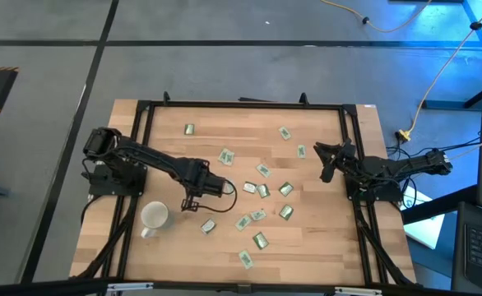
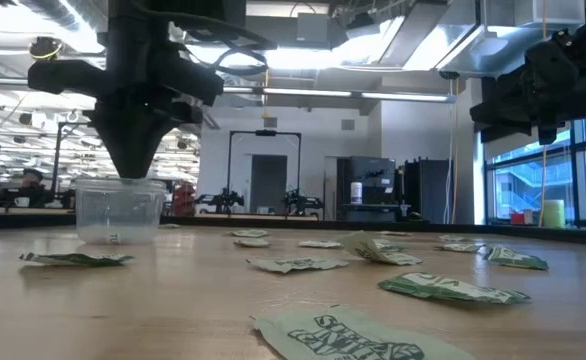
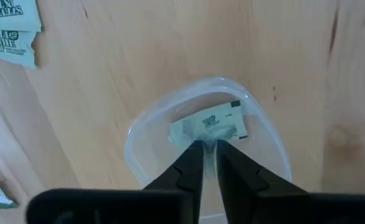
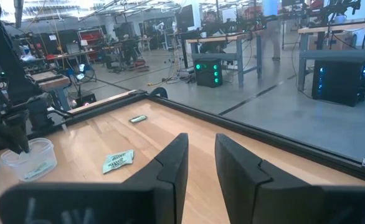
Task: Pick and place Stevia / Truvia into bins
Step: Put the green stevia packet into the transparent container, then put the dark green stevia packet into the transparent container
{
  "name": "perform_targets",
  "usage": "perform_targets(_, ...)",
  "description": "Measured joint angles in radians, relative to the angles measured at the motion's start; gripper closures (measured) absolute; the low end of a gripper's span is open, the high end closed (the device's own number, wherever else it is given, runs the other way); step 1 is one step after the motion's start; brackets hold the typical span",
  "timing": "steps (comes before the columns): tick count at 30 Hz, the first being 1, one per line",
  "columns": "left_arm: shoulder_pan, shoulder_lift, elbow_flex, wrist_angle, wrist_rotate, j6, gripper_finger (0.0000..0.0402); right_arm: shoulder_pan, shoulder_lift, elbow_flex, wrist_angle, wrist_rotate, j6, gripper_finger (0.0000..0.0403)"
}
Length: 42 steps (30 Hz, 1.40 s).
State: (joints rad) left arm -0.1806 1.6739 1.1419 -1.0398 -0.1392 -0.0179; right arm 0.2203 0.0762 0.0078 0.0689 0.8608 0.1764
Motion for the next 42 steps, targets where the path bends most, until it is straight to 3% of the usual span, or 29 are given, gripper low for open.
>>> perform_targets(9,-0.012,-0.038,0.033,-0.001,0.029,-0.028,0.0315,0.0,0.0,0.0,0.0,0.0,0.002,0.0318)
perform_targets(15,-0.081,-0.039,0.077,0.168,0.127,0.035,0.03,0.0,0.0,0.0,0.0,0.0,0.001,0.0318)
perform_targets(19,-0.141,0.005,0.077,0.267,0.139,0.09,0.0295,0.0,0.0,0.0,0.0,0.0,0.0,0.0318)
perform_targets(31,-0.226,0.18,0.076,0.284,0.157,-0.001,0.0309,0.0,0.0,0.0,0.0,0.0,0.002,0.0318)
perform_targets(42,-0.257,0.255,0.081,0.279,0.166,-0.024,0.0346,0.0,0.0,0.0,0.0,0.0,0.002,0.0318)
